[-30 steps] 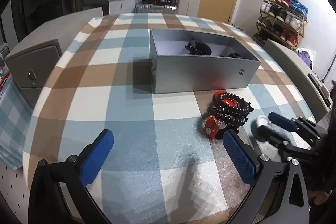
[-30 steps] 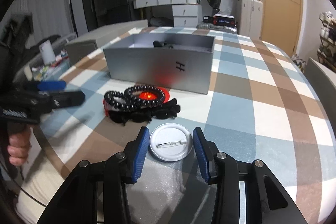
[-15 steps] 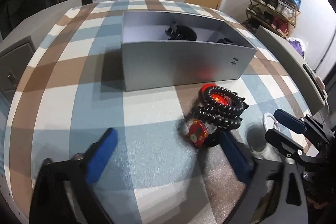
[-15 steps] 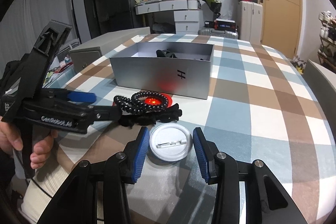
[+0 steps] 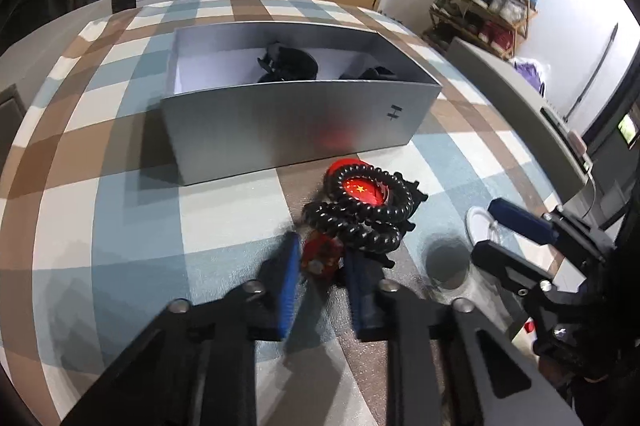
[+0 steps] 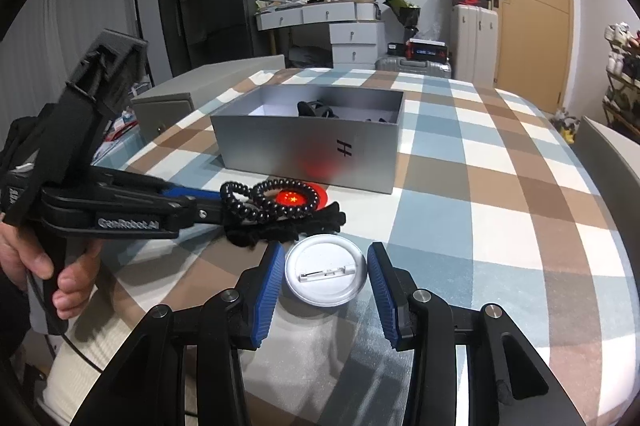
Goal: Organize jewelry
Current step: 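Grasp the round white badge with the right gripper while the left gripper grasps the small red clip, then carry the white badge and red clip over the grey box and release them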
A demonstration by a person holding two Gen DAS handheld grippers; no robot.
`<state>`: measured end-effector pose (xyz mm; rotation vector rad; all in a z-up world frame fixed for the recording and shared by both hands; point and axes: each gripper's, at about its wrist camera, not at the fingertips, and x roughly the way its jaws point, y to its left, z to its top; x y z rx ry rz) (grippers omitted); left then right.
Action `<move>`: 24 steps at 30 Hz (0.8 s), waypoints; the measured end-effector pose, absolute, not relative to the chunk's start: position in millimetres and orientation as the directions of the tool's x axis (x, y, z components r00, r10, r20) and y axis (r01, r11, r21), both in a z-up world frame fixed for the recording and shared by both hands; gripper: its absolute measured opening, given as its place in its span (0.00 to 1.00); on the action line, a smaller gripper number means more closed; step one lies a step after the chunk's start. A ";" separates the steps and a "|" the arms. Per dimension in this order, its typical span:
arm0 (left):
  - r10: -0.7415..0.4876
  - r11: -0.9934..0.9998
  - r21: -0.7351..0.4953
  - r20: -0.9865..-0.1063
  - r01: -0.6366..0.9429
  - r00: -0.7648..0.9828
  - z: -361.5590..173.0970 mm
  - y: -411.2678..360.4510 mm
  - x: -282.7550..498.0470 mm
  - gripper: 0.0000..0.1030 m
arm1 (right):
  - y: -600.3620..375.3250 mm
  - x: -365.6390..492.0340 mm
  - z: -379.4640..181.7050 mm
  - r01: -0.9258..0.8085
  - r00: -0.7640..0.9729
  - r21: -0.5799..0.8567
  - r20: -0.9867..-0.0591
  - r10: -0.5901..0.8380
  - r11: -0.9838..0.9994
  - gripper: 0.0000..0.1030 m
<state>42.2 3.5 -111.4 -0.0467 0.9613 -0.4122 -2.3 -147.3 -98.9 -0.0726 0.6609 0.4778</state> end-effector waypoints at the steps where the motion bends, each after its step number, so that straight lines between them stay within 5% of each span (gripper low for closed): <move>1: -0.359 0.921 -0.213 -0.787 0.325 0.502 -110.8 2.7 41.9 0.14 | -147.5 -2.8 -97.4 -0.449 0.689 0.082 -0.602 0.404 0.890 0.41; 16: -0.330 0.942 -0.220 -0.753 0.254 0.570 -92.4 40.0 5.8 0.14 | -154.3 0.4 -86.2 -0.442 0.685 0.161 -0.575 0.448 0.883 0.41; 24: -0.365 0.931 -0.261 -0.663 0.255 0.653 -60.7 45.6 6.1 0.14 | -152.1 6.7 -68.9 -0.470 0.703 0.156 -0.529 0.475 0.869 0.41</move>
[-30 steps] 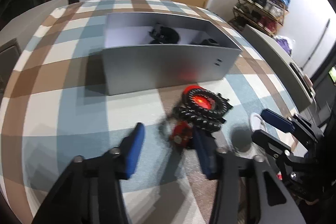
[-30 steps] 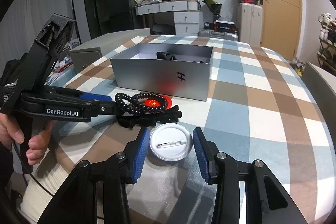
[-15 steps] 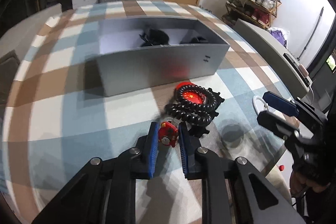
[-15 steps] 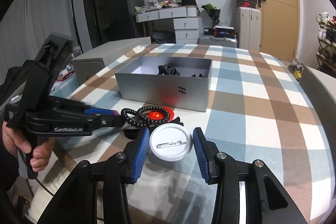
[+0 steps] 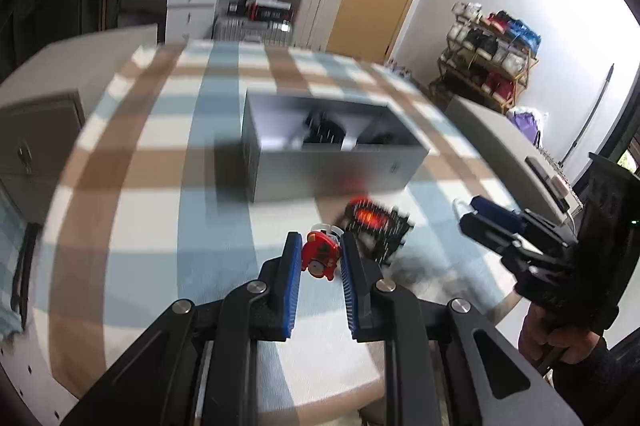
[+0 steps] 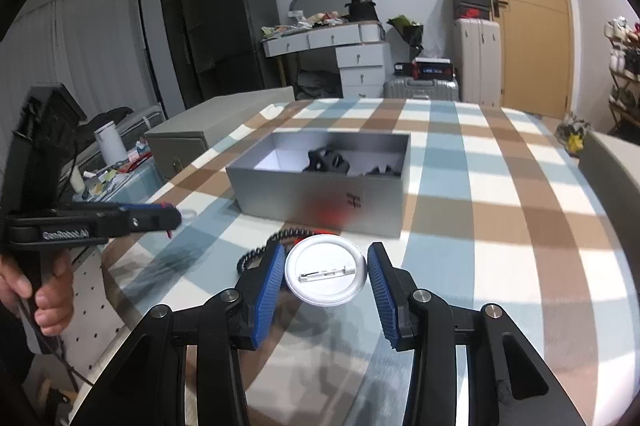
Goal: Organize jewelry
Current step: 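Carry the white badge and red clip over the grey box and release them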
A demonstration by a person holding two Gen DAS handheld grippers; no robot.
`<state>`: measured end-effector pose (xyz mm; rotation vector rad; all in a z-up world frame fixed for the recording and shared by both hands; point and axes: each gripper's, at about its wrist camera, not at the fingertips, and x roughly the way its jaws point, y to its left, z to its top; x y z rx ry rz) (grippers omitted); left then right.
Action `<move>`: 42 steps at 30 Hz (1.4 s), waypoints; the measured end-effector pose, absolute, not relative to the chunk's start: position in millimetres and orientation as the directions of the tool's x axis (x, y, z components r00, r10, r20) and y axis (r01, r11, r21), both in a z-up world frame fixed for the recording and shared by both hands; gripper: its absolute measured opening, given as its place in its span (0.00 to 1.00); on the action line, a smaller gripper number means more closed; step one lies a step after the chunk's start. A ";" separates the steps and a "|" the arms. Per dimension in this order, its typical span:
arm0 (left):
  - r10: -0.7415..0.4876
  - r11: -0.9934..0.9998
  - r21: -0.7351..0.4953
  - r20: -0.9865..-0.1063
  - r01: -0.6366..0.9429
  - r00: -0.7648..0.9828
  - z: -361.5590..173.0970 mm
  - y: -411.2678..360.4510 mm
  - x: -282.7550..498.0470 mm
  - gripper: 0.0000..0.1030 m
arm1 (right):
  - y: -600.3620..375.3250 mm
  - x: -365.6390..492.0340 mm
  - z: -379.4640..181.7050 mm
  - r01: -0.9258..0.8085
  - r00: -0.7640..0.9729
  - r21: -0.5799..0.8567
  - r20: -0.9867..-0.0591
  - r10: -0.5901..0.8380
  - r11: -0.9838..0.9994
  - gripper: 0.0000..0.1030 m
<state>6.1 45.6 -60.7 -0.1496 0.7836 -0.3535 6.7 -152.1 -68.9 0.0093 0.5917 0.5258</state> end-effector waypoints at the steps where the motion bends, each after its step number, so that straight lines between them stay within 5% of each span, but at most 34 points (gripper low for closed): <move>1: -0.366 0.930 -0.257 -0.654 0.261 0.662 -57.1 44.1 7.4 0.14 | -152.1 9.4 -66.1 -0.474 0.702 0.160 -0.525 0.481 0.866 0.41; 16: -0.400 0.916 -0.279 -0.573 0.288 0.716 -27.6 35.8 61.6 0.14 | -149.9 62.7 -14.3 -0.520 0.711 0.214 -0.429 0.557 0.827 0.41; 42: -0.462 0.884 -0.300 -0.677 0.358 0.573 -66.6 -9.3 126.1 0.14 | -151.2 158.1 -61.4 -0.475 0.642 0.305 -0.521 0.562 0.826 0.41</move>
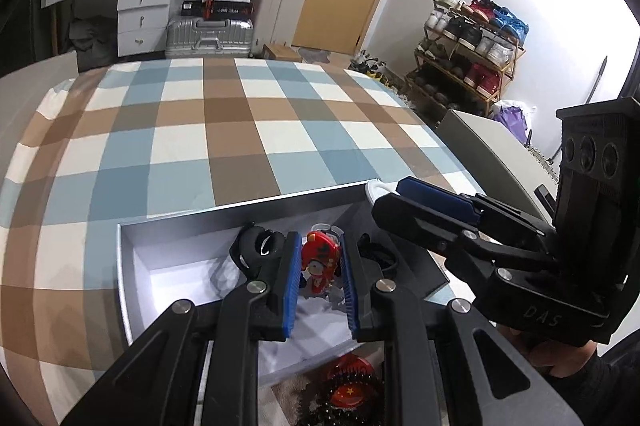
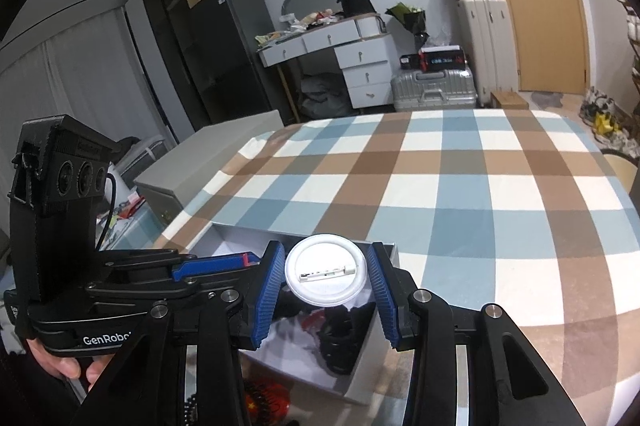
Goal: Organize jewelry
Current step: 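Carry the white badge and red clip over the grey box and release them, then withdraw both grippers from the grey box toward the bracelets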
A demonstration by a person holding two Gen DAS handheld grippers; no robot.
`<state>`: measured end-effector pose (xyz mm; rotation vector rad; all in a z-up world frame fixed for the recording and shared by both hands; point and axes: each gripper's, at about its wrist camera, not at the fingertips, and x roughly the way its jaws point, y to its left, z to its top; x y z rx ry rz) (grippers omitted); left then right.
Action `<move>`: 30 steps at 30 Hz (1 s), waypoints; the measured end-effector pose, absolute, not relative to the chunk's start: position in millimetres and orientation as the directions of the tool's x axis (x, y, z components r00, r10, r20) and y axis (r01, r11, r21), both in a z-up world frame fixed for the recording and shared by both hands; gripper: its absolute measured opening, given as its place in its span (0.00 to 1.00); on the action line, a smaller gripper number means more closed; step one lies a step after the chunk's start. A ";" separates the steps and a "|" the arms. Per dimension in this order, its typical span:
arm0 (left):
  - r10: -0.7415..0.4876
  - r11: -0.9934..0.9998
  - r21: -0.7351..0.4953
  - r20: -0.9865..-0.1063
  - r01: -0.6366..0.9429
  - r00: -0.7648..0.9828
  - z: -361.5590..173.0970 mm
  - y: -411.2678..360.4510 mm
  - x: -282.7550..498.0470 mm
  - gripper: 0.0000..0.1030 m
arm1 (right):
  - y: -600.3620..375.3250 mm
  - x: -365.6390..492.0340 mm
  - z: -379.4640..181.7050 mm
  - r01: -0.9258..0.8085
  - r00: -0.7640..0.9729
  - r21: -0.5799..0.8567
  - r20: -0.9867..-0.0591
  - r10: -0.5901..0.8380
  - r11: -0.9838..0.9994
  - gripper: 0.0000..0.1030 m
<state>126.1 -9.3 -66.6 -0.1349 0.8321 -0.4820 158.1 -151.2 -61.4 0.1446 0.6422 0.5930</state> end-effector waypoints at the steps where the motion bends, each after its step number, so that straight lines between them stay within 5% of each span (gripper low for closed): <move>1: -0.461 0.885 -0.300 -0.679 0.357 0.571 -67.4 -9.5 126.9 0.14 | -150.8 159.3 -62.9 -0.477 0.638 0.306 -0.524 0.564 0.824 0.41; 8: -0.459 0.886 -0.306 -0.681 0.348 0.570 -67.0 -10.2 129.1 0.14 | -149.5 162.3 -63.7 -0.480 0.640 0.295 -0.527 0.560 0.826 0.42; 14: -0.414 0.909 -0.279 -0.688 0.309 0.596 -64.7 -5.9 126.3 0.42 | -158.1 157.4 -58.5 -0.455 0.662 0.289 -0.524 0.537 0.843 0.50; 30: -0.383 0.924 -0.251 -0.643 0.289 0.664 -45.4 5.0 89.5 0.57 | -172.5 96.1 -27.8 -0.410 0.753 0.231 -0.461 0.470 0.882 0.77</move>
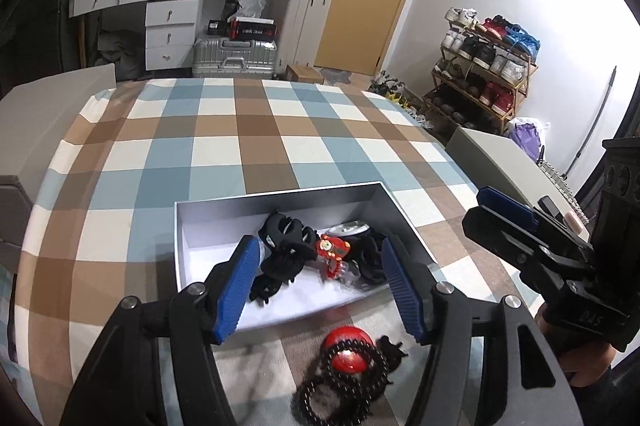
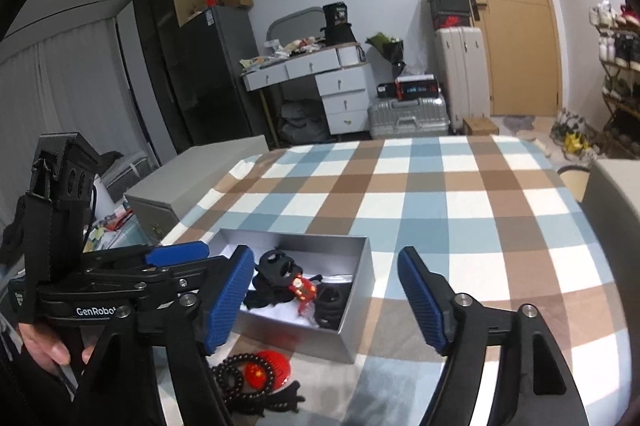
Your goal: Organize jewelry
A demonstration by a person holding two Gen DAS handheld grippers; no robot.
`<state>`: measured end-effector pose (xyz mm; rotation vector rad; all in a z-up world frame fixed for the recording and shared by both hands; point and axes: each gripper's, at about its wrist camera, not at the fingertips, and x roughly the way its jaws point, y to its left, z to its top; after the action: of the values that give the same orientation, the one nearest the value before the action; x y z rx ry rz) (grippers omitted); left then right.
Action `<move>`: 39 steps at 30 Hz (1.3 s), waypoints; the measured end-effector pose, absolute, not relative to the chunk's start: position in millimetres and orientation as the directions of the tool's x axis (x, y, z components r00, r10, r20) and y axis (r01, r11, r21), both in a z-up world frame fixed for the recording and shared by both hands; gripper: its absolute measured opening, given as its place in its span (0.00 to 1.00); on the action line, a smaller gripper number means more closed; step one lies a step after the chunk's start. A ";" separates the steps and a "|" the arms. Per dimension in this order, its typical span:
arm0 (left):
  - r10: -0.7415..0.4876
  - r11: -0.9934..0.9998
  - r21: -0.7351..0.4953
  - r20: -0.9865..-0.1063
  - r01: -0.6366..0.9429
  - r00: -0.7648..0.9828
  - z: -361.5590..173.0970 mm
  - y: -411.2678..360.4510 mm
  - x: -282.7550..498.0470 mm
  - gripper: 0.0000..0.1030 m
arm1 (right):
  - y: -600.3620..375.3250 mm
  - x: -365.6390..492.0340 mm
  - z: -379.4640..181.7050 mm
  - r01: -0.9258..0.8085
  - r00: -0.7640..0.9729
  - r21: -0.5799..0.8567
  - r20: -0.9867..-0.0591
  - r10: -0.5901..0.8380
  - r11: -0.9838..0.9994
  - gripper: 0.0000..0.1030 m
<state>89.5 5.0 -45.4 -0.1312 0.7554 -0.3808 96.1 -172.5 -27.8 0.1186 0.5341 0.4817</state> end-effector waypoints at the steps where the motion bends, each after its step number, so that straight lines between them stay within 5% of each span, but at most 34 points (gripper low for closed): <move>1: -0.379 0.925 -0.248 -0.643 0.287 0.666 -44.6 5.3 87.5 0.57 | -172.4 92.9 -26.6 -0.409 0.757 0.226 -0.458 0.467 0.884 0.78; 20: -0.285 0.958 -0.207 -0.671 0.197 0.685 -65.4 13.9 41.1 0.80 | -169.8 33.4 -42.8 -0.424 0.753 0.165 -0.483 0.448 0.891 0.96; 39: -0.248 0.967 -0.228 -0.750 0.113 0.613 -111.8 41.2 9.8 0.81 | -137.6 41.6 -94.8 -0.475 0.592 0.240 -0.626 0.509 0.847 0.98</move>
<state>9.8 41.2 -111.8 -0.1635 0.8871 -0.2093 41.6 -137.6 -94.8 0.0491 0.7431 0.5720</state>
